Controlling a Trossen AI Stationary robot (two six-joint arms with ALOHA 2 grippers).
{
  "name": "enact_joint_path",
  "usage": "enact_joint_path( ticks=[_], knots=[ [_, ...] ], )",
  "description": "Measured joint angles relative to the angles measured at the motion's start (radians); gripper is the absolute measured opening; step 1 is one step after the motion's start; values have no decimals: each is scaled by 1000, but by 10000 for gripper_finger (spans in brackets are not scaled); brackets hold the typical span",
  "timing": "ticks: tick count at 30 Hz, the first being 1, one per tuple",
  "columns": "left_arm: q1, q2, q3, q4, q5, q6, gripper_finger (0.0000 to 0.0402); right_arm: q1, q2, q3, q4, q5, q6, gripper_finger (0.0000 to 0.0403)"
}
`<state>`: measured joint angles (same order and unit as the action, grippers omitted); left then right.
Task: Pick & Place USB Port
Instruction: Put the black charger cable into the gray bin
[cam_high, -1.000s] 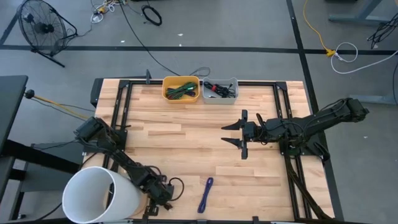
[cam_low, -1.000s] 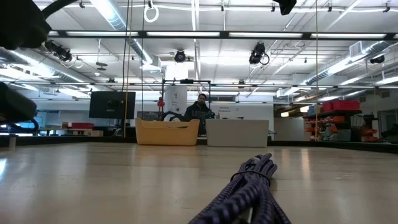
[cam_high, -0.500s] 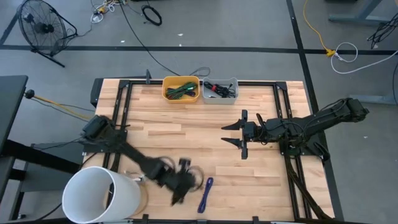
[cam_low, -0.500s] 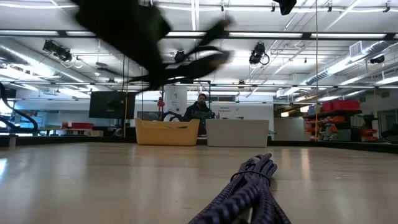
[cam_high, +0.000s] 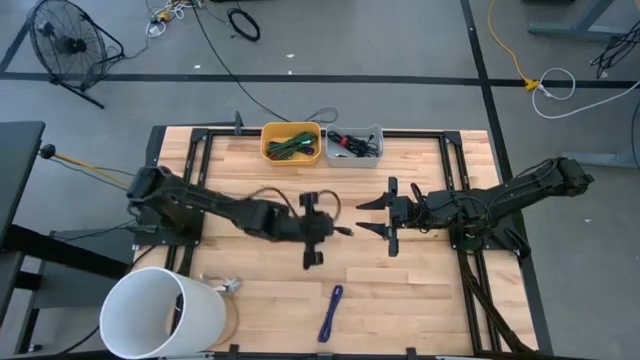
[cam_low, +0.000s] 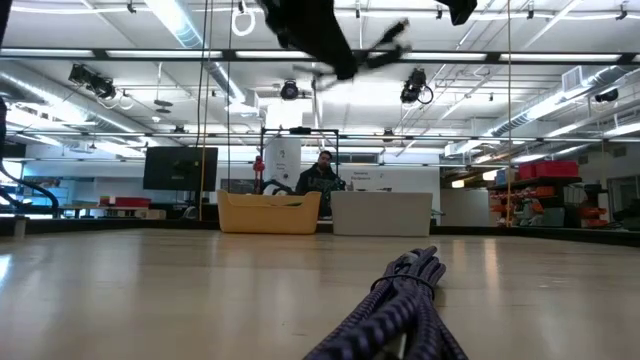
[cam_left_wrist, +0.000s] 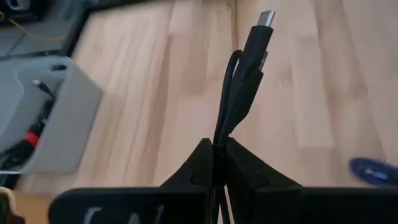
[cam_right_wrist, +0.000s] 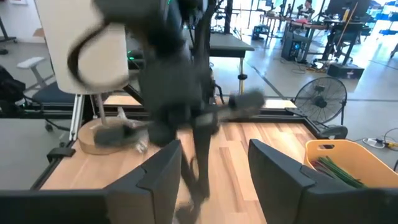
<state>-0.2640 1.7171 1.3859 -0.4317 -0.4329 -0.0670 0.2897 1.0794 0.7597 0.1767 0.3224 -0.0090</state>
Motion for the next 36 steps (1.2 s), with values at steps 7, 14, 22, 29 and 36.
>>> enact_joint_path(
  ticks=[7,14,22,29,36],
  knots=[
    [67,-112,0,145,87,71,21,0,0,0,5,-2,0,190],
    [105,-119,1,276,153,116,21,0,0,1,11,3,-2,190],
    [113,-117,0,304,197,108,21,0,0,0,19,3,-9,190],
    [110,-111,1,321,240,106,21,0,0,0,36,1,-19,189],
    [105,-111,0,328,239,105,33,1,0,0,40,-5,-36,80]
  ],
)
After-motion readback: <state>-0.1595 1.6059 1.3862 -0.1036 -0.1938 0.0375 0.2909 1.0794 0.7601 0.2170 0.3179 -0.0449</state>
